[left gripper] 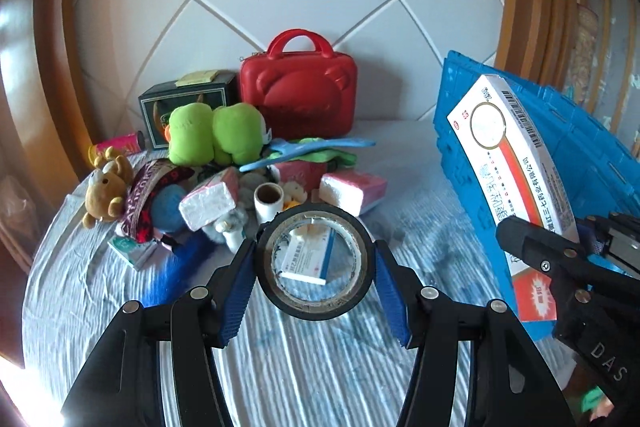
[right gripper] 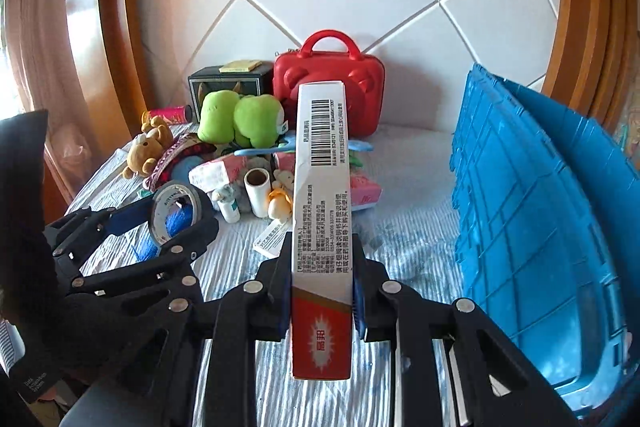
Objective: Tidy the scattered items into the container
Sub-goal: 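Lift and carry the tape roll and medicine box over the blue bin, then open both grippers to drop the tape roll and medicine box into the bin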
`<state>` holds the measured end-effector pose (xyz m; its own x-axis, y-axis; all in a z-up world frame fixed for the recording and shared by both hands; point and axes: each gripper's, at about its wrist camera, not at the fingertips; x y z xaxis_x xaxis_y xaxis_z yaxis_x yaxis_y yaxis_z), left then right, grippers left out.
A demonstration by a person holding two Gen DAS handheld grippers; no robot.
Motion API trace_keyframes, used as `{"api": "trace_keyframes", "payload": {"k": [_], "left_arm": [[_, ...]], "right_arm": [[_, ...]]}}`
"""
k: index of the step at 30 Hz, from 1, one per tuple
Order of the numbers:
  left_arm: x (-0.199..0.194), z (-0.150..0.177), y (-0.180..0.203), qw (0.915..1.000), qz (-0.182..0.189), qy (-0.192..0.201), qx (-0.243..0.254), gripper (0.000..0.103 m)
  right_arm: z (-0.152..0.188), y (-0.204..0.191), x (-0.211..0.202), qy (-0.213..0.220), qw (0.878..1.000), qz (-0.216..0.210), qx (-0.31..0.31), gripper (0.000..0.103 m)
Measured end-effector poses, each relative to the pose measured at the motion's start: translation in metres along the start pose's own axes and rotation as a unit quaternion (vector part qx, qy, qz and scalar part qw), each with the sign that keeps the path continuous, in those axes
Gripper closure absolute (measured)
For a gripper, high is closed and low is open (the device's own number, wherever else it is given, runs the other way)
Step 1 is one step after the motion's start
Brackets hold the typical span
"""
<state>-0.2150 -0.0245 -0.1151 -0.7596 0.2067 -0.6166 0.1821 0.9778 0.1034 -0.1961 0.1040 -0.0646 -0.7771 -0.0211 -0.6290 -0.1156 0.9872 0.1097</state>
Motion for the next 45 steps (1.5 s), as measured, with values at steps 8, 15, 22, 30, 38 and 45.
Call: {"api": "trace_keyframes", "payload": {"k": [8,15,22,30,38,45], "left_arm": [[-0.031,-0.040,0.083,0.9971,0.033,0.061,0.032,0.047],[-0.039,-0.074,0.200,0.9917,0.066,0.102,0.042,0.047],[-0.020,-0.082,0.333,0.9904,0.091,0.085,0.060,0.047],[0.025,-0.062,0.416,0.9928,0.087,0.021,0.079,0.047],[0.035,-0.060,0.426,0.9946,0.066,0.015,0.079,0.046],[0.032,-0.059,0.422,0.9941,0.079,0.019,0.072,0.022]], "right_arm": [[-0.017,0.082,-0.058,0.060,0.997,0.049,0.025,0.080],[-0.012,0.207,-0.089,0.093,0.991,0.089,0.044,0.080],[0.024,0.332,-0.083,0.064,0.988,0.119,0.067,0.080],[0.061,0.409,-0.054,0.021,0.988,0.119,0.091,0.080],[0.065,0.427,-0.030,0.010,0.989,0.114,0.094,0.080],[0.067,0.434,-0.028,0.023,0.986,0.123,0.112,0.080]]}}
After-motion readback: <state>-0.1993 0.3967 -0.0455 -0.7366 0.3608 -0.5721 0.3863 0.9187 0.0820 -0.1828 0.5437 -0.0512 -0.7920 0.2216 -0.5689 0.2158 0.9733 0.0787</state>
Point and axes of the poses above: each gripper's, at about its wrist camera, not at the fingertips, and x roughly the way its jaws point, y to its right, z to its underside, and after that the axes turned 6 degrees about z, right-handed
